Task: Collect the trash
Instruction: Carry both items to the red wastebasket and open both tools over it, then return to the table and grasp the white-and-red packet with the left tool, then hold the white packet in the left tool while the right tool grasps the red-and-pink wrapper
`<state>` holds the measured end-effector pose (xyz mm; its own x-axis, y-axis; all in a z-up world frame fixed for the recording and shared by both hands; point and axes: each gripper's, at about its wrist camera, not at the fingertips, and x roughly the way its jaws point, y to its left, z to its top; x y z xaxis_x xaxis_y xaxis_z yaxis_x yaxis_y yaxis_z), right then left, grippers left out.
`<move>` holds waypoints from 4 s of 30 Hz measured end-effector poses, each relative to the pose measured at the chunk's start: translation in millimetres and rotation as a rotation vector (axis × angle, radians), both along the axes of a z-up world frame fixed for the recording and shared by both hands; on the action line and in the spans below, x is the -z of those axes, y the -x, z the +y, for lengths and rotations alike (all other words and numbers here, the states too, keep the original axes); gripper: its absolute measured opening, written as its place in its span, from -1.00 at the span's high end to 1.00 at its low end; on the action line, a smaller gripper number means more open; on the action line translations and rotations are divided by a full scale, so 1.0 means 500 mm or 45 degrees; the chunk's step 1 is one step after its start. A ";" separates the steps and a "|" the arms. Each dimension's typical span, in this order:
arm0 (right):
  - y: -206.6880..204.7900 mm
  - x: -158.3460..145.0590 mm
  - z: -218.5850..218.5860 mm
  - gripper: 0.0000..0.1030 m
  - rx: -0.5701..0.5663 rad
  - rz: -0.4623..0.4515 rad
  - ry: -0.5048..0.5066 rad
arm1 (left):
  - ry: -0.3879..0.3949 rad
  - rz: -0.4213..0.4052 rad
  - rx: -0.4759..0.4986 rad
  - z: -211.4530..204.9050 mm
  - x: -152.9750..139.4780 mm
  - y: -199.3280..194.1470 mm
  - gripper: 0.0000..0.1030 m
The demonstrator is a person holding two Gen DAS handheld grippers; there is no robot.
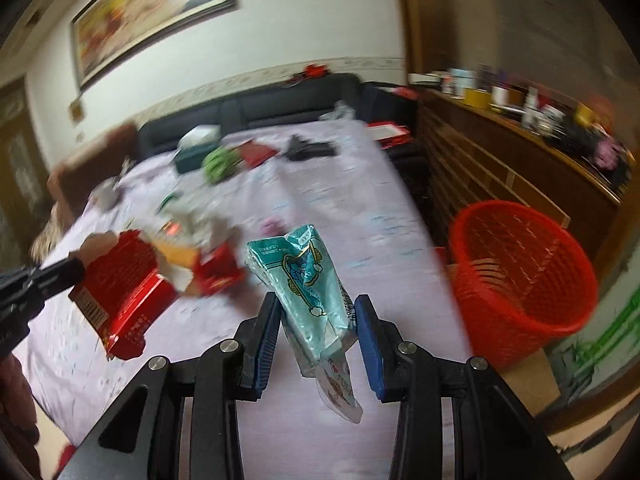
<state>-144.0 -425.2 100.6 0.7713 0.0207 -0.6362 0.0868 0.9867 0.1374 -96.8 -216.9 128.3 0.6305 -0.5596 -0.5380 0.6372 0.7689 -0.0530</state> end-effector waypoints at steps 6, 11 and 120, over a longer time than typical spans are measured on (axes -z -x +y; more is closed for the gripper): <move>0.027 -0.042 -0.187 0.20 0.219 -0.053 -0.093 | 0.030 -0.019 0.142 -0.182 -0.032 -0.029 0.98; 0.018 -0.045 -0.317 0.19 0.341 -0.046 -0.182 | 0.051 0.031 0.207 -0.332 -0.025 -0.060 0.98; -0.212 0.099 0.259 0.83 -0.326 0.160 0.195 | 0.127 0.108 -0.291 0.245 0.177 0.020 0.59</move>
